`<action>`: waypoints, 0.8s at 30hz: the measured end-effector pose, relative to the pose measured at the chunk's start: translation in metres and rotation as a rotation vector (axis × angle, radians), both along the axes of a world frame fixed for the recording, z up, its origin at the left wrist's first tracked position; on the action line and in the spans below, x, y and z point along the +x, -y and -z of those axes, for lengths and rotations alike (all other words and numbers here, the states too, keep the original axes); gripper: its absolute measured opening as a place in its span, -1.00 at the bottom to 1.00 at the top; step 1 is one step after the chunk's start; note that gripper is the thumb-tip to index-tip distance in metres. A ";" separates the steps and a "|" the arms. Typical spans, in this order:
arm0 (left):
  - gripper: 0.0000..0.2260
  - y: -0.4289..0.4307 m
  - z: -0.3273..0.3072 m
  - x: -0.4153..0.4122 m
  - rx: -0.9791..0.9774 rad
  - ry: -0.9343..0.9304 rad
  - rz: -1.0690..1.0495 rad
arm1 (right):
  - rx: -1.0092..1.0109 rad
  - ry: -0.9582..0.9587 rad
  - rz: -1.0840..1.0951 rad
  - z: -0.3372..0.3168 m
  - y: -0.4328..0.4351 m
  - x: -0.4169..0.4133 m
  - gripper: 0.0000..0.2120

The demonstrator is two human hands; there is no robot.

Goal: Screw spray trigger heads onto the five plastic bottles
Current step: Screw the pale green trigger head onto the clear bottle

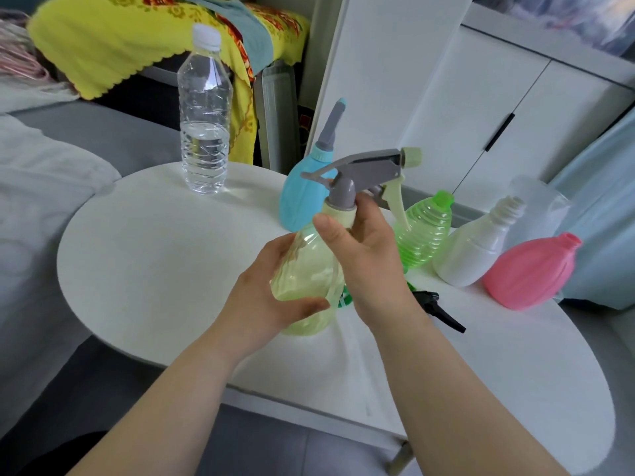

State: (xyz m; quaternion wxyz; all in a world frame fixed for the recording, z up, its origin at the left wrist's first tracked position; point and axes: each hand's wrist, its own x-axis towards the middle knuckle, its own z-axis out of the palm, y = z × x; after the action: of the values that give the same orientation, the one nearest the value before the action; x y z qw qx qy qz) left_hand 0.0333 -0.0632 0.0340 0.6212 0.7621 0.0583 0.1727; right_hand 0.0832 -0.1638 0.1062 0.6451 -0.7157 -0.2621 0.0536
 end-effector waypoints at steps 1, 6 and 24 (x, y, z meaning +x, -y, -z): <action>-0.41 0.000 -0.001 0.000 -0.012 -0.005 0.004 | -0.006 0.004 -0.024 0.001 0.002 0.000 -0.83; -0.43 -0.001 -0.001 0.000 -0.060 -0.019 0.036 | 0.121 -0.071 -0.126 0.006 0.010 0.003 -0.75; -0.44 0.000 -0.002 0.004 -0.065 -0.004 0.044 | -0.295 -0.009 -0.084 -0.002 0.018 0.019 -0.54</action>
State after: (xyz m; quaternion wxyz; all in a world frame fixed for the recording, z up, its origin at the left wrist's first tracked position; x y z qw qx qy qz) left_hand 0.0373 -0.0634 0.0362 0.6492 0.7430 0.0485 0.1556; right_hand 0.1018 -0.1816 0.1079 0.5315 -0.7908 -0.2781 0.1215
